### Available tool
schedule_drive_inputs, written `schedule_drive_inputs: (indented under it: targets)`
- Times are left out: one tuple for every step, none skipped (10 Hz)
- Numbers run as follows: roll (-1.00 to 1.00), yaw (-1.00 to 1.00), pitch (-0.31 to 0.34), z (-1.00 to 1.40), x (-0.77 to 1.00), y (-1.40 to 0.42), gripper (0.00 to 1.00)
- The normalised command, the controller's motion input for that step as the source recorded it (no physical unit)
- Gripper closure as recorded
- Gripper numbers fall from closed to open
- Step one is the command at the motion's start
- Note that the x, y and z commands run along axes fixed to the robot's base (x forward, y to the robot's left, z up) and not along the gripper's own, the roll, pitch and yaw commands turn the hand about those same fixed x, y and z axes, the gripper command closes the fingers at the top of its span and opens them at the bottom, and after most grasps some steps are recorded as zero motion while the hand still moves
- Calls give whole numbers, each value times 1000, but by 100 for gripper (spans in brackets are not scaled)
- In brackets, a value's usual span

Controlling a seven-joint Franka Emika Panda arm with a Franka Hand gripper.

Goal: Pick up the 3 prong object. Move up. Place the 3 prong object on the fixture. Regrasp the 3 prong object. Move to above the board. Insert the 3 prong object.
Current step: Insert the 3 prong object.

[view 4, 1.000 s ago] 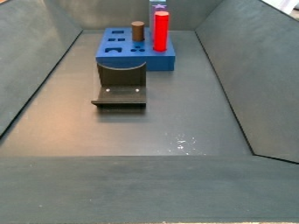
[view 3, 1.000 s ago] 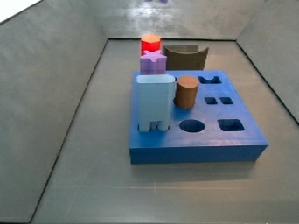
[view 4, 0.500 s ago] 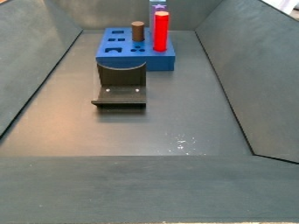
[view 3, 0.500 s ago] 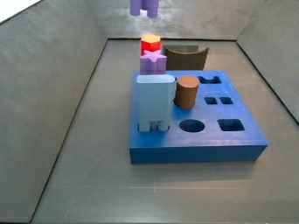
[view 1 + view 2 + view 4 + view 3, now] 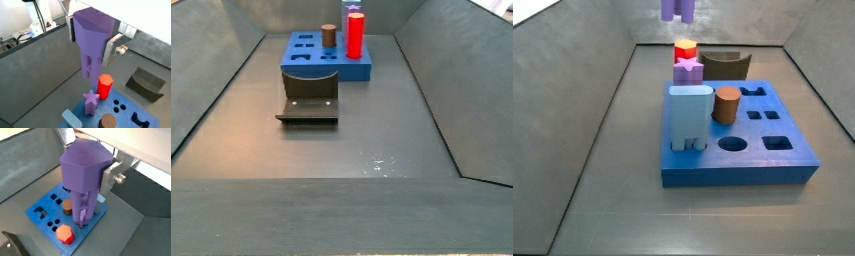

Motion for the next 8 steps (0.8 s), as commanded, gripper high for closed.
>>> schedule_drive_inputs:
  targets:
    - [-240,-209,-16,0,97,169,100]
    - [-320,-289,-9,26,103,183,100]
    - [-366,-386,-7,9,123,237,100]
    - [-347,-469,-23,0,31,154,100]
    - [-341,-451,-10,0,66,203,100]
    - [-304,-463,0,0,40,220,100]
    - [-267,-471,0,0,17,240,100]
    - [-280,-451,-10,0,149,269,100]
